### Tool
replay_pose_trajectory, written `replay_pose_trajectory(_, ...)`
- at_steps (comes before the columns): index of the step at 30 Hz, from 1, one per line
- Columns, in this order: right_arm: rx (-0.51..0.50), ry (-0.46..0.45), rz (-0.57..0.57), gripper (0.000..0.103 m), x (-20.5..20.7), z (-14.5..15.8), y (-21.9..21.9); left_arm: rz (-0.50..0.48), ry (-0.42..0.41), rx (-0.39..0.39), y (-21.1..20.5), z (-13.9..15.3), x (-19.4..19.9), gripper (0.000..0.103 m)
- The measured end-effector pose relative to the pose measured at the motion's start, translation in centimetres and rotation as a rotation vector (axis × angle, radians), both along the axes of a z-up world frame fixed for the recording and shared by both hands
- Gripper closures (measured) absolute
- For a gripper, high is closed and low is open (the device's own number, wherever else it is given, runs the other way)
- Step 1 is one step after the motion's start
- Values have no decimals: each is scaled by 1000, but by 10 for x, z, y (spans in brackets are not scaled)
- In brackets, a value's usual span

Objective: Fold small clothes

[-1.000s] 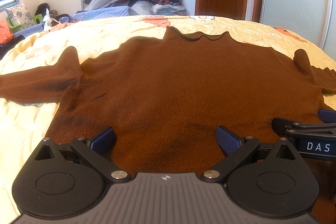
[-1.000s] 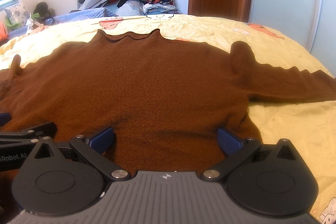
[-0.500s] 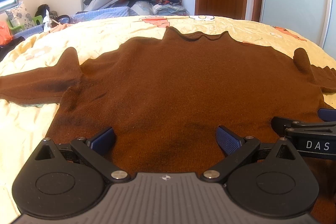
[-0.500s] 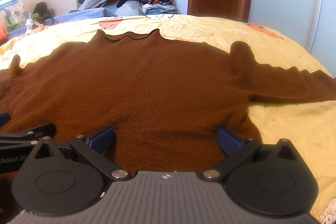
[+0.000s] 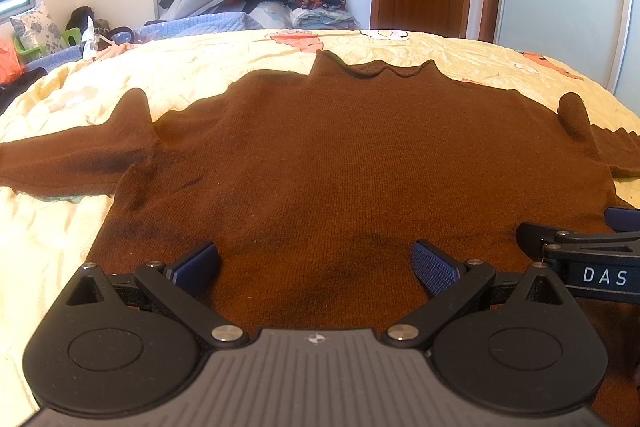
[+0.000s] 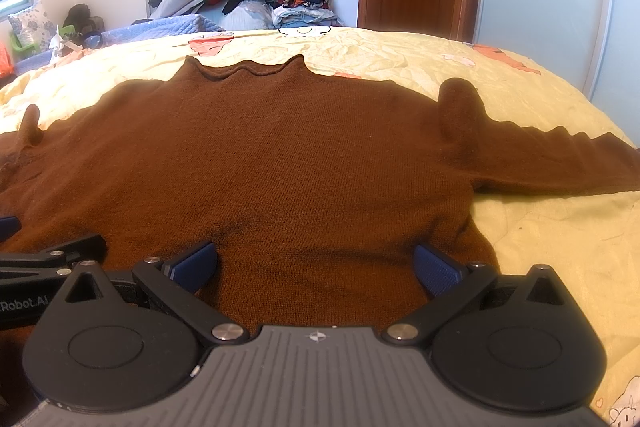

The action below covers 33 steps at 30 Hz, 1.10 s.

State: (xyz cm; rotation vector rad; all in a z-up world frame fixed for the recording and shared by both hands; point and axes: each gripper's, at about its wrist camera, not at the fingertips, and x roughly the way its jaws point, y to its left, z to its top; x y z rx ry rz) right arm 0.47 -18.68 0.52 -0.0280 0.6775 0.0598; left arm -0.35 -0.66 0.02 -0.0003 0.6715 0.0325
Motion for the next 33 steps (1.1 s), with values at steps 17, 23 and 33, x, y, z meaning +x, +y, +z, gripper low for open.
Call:
replay_pose_trajectory(17,167,-93,14,0,0,64,-119,-15,0,-8,2,-1,0,0)
replay_pose_trajectory(23,567,-120,-364,0,30,65,-314,-22,0,-10,4,-1,-1,0)
replay_pose_trajectory(33,772,-109,-735,17,38,8,-457,-19,-1,-9,5,-1,0,0)
